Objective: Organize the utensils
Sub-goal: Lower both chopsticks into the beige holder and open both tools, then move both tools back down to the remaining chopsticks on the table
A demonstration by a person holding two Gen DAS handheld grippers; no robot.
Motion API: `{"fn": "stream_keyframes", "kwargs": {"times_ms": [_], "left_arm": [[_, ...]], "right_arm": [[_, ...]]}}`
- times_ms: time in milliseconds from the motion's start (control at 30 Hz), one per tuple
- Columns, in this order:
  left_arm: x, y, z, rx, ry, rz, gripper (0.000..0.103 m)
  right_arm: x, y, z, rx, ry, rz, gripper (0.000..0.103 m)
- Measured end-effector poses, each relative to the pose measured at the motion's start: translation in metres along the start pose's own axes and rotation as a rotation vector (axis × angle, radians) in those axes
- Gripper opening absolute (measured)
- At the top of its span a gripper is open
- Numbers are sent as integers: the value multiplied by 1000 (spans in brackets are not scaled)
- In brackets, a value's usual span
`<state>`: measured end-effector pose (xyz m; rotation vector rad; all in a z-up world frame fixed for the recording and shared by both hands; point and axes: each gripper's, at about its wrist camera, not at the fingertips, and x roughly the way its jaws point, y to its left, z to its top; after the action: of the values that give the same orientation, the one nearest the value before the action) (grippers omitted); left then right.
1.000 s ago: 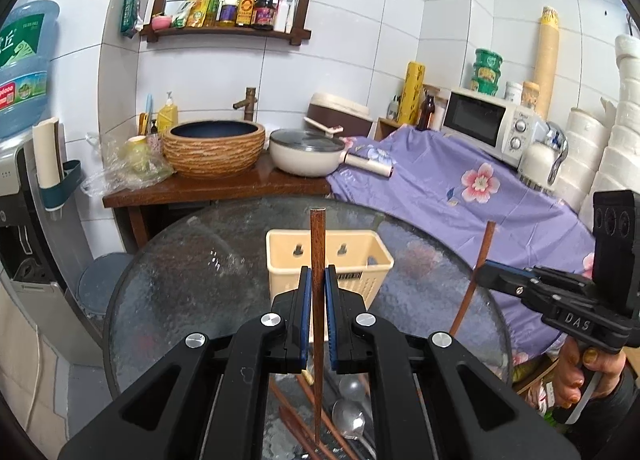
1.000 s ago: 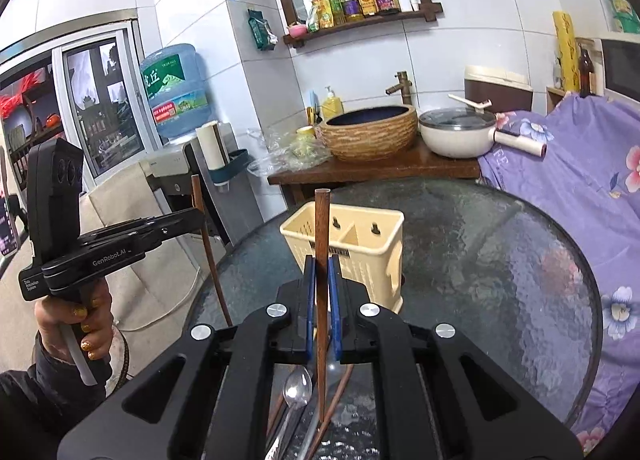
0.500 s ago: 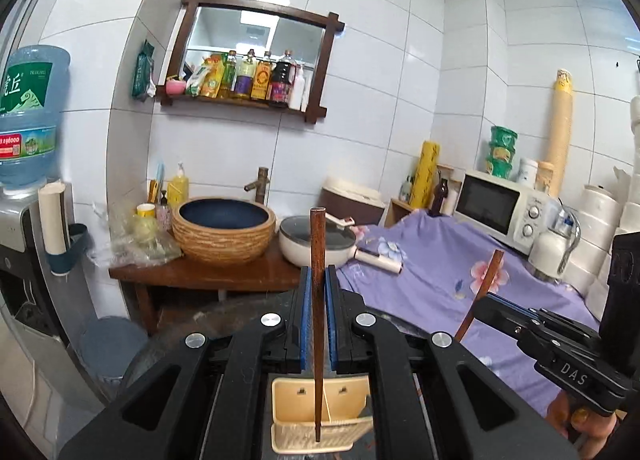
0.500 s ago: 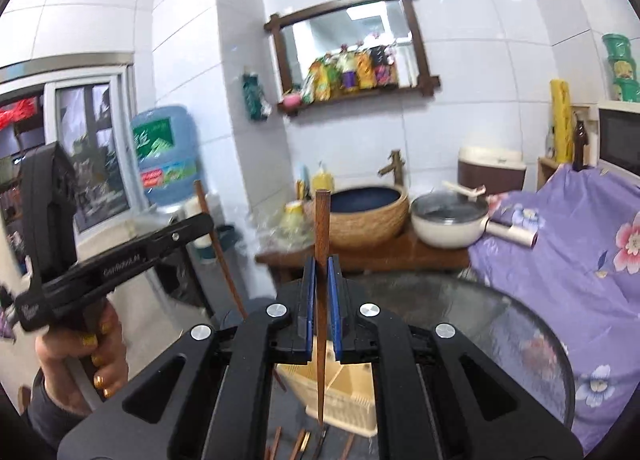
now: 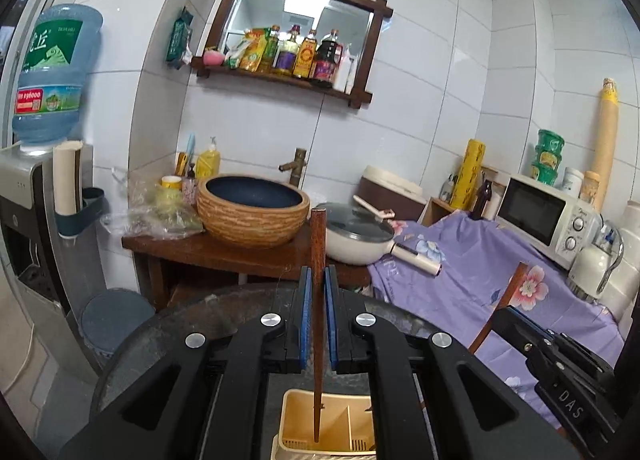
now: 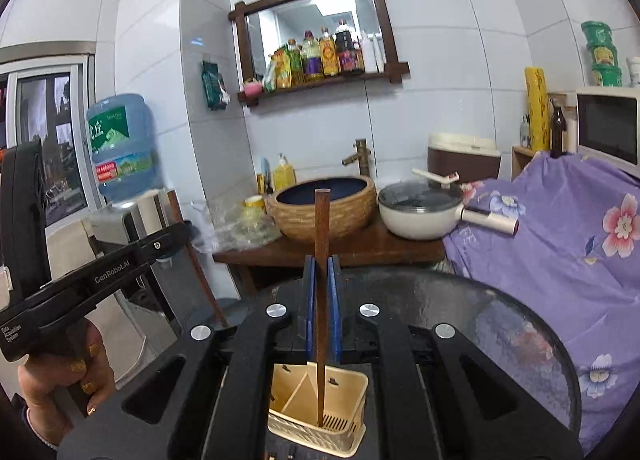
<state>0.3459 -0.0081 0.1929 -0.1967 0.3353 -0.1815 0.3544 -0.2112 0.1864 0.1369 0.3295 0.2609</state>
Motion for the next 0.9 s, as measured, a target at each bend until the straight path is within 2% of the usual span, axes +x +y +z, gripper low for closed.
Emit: {"fn": "stream_keyframes", "kwargs": {"times_ms": [367,700,900], "left_arm": [[29,8,-43,9,110,7,7],[49,13,-60,2,188,17,7],[56,16,-67,7,208,34,7]], "right_arm": [[28,-12,-39,9,96,-10,7],[35,-14,-47,12,114,-25,7],[36,-12,-47,8,118,-34,7]]}}
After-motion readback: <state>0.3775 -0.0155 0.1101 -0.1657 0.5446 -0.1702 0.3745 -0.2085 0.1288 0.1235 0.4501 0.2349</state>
